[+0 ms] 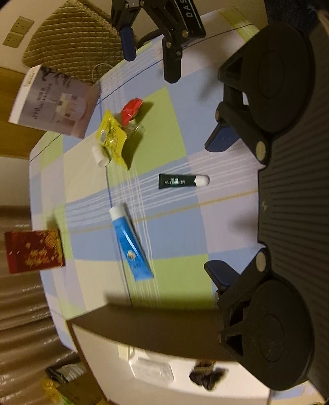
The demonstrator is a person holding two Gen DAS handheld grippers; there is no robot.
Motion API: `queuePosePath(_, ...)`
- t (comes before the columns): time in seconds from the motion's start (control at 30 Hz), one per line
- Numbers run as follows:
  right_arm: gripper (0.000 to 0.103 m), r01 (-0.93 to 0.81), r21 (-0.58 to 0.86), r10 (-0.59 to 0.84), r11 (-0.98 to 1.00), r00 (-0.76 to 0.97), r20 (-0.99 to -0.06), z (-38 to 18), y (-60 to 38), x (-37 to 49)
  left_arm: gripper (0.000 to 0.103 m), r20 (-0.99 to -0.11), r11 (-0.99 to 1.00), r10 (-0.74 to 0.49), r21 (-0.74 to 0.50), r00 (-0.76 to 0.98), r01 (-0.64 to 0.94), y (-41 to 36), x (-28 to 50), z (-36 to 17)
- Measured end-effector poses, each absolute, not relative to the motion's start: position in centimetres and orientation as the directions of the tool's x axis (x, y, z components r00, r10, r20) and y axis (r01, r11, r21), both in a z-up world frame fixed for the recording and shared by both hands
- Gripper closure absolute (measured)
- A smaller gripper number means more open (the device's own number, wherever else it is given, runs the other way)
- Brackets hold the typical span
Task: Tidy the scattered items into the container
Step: 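Grasp the green lip balm tube with the left tool while the right tool grasps the red snack packet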
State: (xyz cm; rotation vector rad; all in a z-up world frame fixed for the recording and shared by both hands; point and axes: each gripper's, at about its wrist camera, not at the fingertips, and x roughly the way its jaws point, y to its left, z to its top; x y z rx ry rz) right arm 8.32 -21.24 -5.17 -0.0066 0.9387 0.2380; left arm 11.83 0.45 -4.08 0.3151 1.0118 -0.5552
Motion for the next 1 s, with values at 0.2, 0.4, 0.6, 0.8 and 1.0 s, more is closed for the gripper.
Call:
queuePosePath(0.2,0.000,-0.148,0.112,0.176,0.983,0.551,-0.816,-6.2,-23.0,8.8,0.028,-0.878,0.778,-0.318,-0.026,0.358,0.627,-2.0,13.0,-6.6)
queuePosePath(0.4,0.000,-0.109,0.120,0.160,0.987,0.538,-0.828,-7.1,-24.6,9.3,0.045,-0.890,0.766,-0.320,-0.042,0.324,0.641,-3.8,14.6,-8.9)
queuePosePath(0.6,0.000,-0.089,0.136,0.163,0.987,0.537,-0.828,-7.6,-25.7,9.9,0.056,-0.900,0.761,-0.305,-0.033,0.313,0.647,-5.3,16.2,-10.5)
queuePosePath(0.8,0.000,-0.111,0.154,0.190,0.982,0.553,-0.811,-7.9,-26.2,10.7,0.060,-0.901,0.759,-0.305,-0.035,0.308,0.650,-6.3,17.3,-11.7)
queuePosePath(1.0,0.000,-0.168,0.145,0.215,0.975,0.560,-0.800,-8.6,-25.9,11.9,0.089,-0.899,0.753,-0.312,-0.035,0.309,0.657,-6.0,17.2,-11.5)
